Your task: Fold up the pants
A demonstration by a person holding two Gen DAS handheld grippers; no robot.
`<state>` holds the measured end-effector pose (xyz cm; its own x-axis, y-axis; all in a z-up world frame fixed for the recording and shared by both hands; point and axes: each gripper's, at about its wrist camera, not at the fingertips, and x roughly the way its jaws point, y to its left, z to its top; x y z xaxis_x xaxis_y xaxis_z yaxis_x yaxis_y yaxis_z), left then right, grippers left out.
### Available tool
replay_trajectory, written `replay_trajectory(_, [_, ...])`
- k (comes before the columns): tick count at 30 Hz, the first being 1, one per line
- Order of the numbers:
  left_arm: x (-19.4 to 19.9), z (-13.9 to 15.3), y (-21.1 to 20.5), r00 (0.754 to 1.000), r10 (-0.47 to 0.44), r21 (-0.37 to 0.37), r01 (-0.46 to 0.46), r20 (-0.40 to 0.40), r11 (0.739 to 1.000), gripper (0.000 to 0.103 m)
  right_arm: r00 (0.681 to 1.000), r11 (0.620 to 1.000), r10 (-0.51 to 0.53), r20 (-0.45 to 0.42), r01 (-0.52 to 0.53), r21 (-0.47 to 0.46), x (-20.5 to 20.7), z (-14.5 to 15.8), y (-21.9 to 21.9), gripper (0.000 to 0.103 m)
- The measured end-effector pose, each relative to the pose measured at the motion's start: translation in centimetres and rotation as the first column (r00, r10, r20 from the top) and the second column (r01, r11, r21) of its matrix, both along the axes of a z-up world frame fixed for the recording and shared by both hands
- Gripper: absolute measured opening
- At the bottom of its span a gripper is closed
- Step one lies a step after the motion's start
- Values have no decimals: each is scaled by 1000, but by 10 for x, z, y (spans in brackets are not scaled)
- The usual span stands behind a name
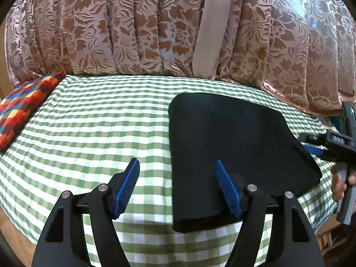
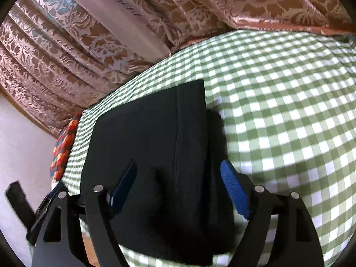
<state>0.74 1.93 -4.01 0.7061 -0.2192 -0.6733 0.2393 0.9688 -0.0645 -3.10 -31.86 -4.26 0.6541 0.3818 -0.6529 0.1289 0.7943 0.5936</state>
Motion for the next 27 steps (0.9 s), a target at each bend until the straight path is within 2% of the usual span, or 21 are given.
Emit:
replay_trajectory(3, [6, 0, 5, 1000, -10, -8, 10, -10, 1000, 69, 1000, 997, 22, -8, -21, 71, -1, -6, -6, 88])
replay_trajectory(5, [11, -1, 10, 999, -34, -39, 33, -25, 999, 69, 1000, 995, 23, -17, -21, 99, 2, -11, -10, 91])
replay_trajectory(8, [18, -1, 13, 997, -71, -64, 69, -34, 996, 69, 999, 988, 37, -39, -31, 151, 8, -23, -11, 92])
replay_trajectory(13, [31, -9, 12, 989, -134, -83, 128, -64, 988, 69, 997, 981, 61, -51, -51, 188, 18, -36, -14, 92])
replay_trajectory(15, [40, -13, 16, 982, -170, -125, 159, -82, 979, 69, 995, 976, 90, -48, -78, 204, 22, -41, -14, 91])
replay_trajectory(17, [54, -20, 27, 973, -191, -227, 159, -128, 961, 69, 991, 970, 125, -55, -110, 217, 29, -48, -15, 87])
replay_trajectory(18, [65, -27, 34, 964, -203, -298, 146, -170, 943, 69, 989, 967, 139, -57, -123, 223, 32, -50, -15, 85])
replay_trajectory(20, [82, -38, 41, 951, -204, -371, 108, -231, 922, 69, 985, 960, 166, -54, -149, 236, 37, -56, -14, 77])
replay_trajectory(22, [97, -50, 41, 928, -262, -454, 121, -264, 883, 69, 982, 958, 185, -43, -171, 232, 40, -59, -12, 72])
replay_trajectory(24, [107, -63, 32, 895, -332, -502, 150, -297, 852, 69, 979, 953, 204, -28, -192, 233, 40, -59, -11, 65])
replay_trajectory(27, [106, -72, 12, 873, -390, -498, 208, -294, 842, 69, 975, 951, 223, -11, -215, 221, 36, -53, -10, 51])
